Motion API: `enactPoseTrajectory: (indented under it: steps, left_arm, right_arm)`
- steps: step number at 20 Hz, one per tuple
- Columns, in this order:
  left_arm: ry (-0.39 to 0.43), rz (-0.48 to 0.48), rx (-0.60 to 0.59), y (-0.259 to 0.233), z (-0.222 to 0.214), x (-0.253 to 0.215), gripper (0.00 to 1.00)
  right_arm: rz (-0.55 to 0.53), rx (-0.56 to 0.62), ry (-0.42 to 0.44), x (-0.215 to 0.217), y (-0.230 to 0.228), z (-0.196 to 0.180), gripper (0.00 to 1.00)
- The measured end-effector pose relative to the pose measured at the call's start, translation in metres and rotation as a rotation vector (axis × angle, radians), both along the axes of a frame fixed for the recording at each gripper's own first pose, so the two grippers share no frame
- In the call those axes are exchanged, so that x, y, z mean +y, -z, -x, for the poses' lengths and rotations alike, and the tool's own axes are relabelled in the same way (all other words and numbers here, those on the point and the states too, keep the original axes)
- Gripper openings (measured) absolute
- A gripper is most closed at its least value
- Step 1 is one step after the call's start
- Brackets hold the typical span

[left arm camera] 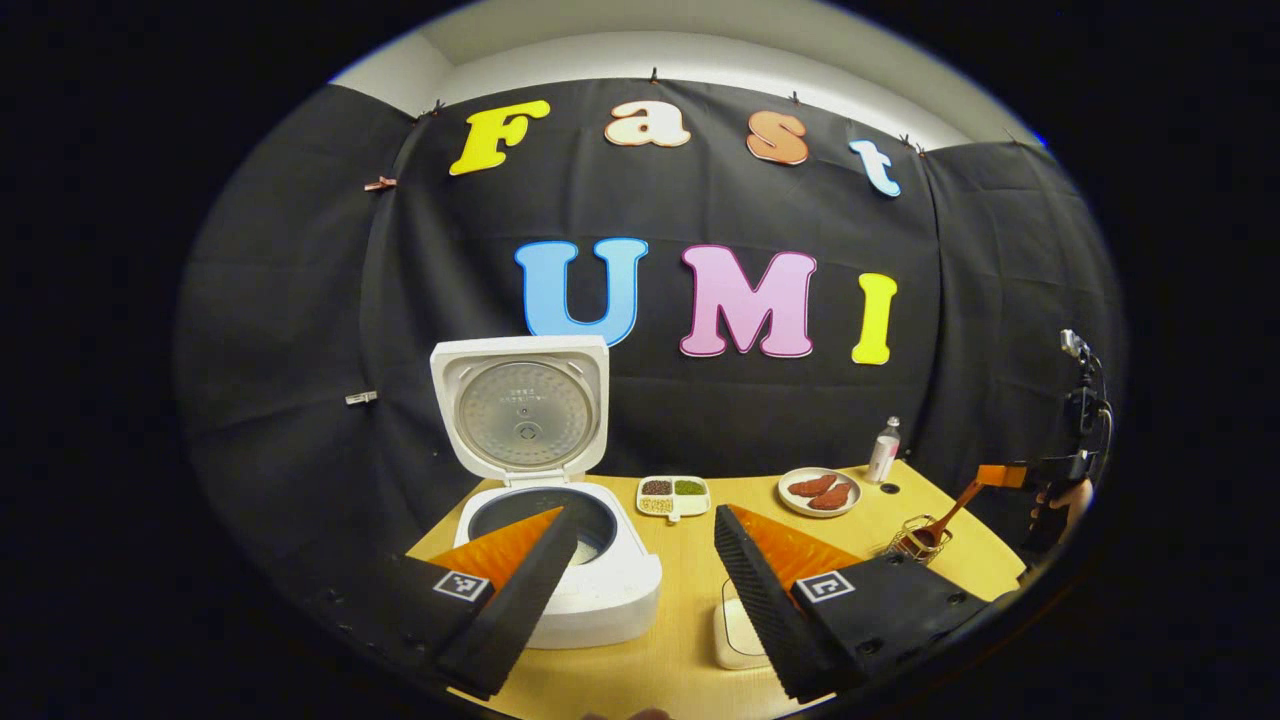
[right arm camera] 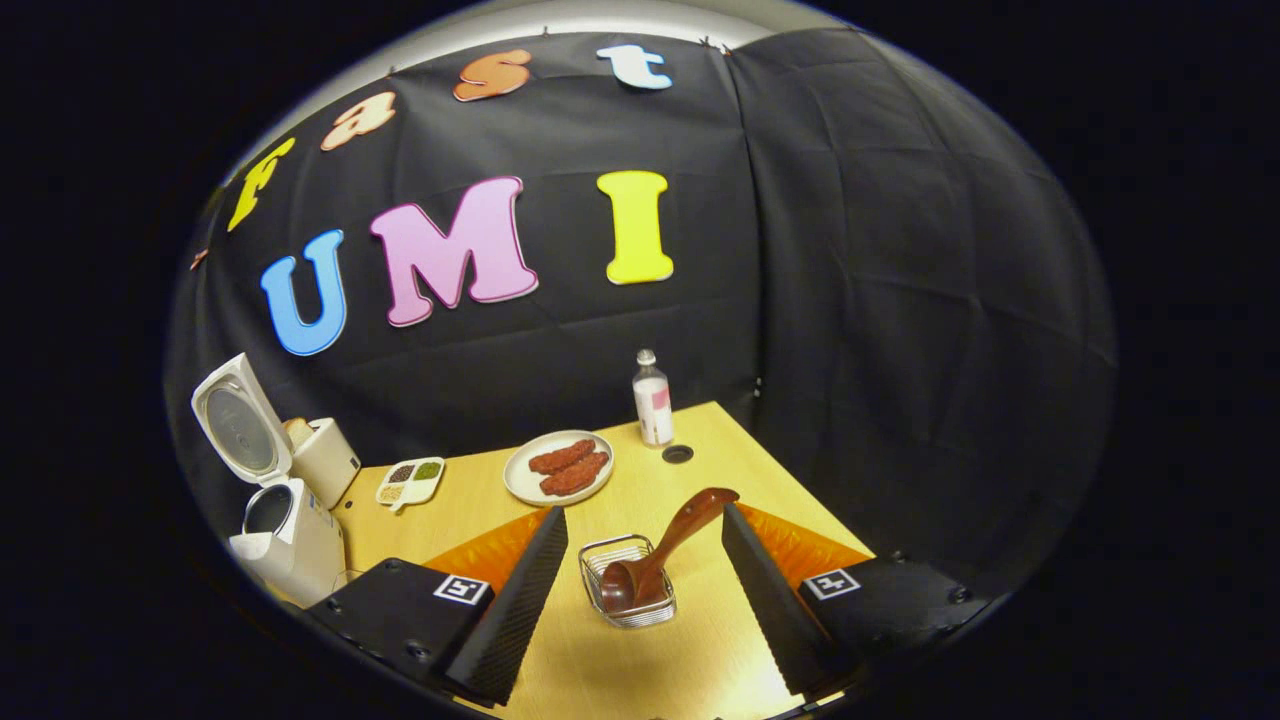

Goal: Close the left gripper, press the button to open the rice cooker; take a wooden spoon from the chopstick holder with the right hand, scoop a spoonful of rice and pour it into the rice cooker, then put the wooden spoon back into the chopstick holder.

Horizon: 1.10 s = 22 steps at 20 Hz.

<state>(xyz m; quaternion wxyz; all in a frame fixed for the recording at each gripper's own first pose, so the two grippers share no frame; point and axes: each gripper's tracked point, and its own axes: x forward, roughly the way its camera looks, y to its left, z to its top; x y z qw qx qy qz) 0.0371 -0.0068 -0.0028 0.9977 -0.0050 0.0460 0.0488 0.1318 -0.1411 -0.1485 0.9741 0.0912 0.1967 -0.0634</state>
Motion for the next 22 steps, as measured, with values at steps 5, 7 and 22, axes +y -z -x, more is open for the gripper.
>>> enactPoseTrajectory:
  steps: [5,7,22]
  left_arm:
    - [-0.055,0.018,0.053,0.015,0.001,-0.014,0.95]
    - [-0.07,0.018,0.077,0.024,0.0,-0.018,0.95]
    - [-0.164,0.083,0.216,0.086,0.05,-0.052,0.95]
  right_arm:
    - [-0.149,0.125,0.019,-0.006,0.06,-0.026,0.99]
    - [-0.153,0.142,0.003,-0.007,0.081,-0.038,0.99]
    - [-0.221,0.127,-0.006,-0.005,0.111,-0.096,0.25]
